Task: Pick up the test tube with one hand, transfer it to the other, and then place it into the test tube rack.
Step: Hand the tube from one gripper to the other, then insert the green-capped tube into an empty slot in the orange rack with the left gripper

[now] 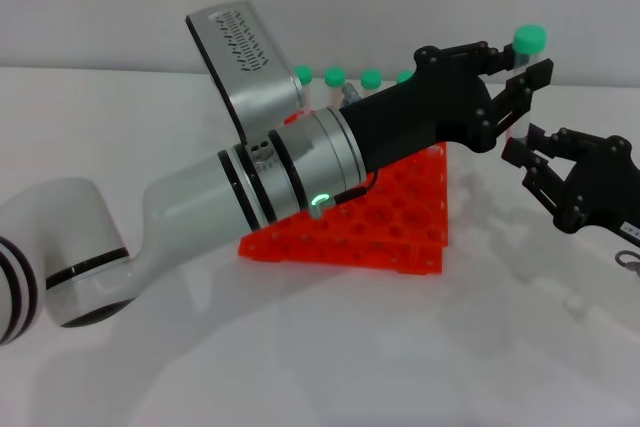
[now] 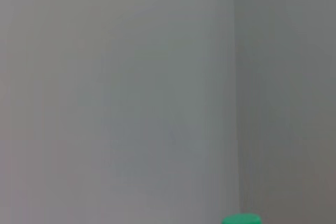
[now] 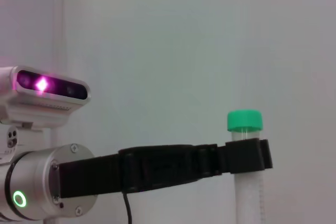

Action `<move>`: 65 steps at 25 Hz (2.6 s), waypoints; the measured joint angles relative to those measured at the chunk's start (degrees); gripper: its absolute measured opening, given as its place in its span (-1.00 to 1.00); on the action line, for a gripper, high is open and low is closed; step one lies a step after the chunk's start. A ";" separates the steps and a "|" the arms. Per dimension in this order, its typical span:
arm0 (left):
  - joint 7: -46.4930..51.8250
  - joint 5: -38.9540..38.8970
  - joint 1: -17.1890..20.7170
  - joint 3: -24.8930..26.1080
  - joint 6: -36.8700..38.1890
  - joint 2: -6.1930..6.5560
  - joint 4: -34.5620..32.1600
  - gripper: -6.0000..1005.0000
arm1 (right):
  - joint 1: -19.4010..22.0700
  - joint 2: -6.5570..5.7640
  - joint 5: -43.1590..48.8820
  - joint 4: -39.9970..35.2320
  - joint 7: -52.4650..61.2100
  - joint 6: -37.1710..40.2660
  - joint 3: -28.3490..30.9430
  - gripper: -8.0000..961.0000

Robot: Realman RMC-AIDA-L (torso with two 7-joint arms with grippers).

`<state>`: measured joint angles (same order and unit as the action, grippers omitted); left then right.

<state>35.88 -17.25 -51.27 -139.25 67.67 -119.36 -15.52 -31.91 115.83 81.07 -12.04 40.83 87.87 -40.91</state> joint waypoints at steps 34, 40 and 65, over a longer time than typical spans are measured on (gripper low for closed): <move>-1.67 0.23 0.20 0.07 0.20 -0.08 -0.04 -0.55 | 0.07 0.01 -0.29 1.22 -0.68 -1.78 0.51 -0.51; -1.86 0.23 0.13 0.07 0.00 -0.08 -0.29 -0.55 | -0.03 -0.05 -0.35 1.36 -0.47 -2.20 0.65 -0.12; -21.67 -2.19 10.08 11.92 -13.49 -0.77 -10.37 -0.56 | 3.73 -0.67 -8.62 -2.92 -0.40 -14.33 1.44 0.71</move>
<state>14.21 -19.44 -41.19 -127.33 54.19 -120.13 -25.89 -28.17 115.17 72.45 -14.96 40.43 73.54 -39.47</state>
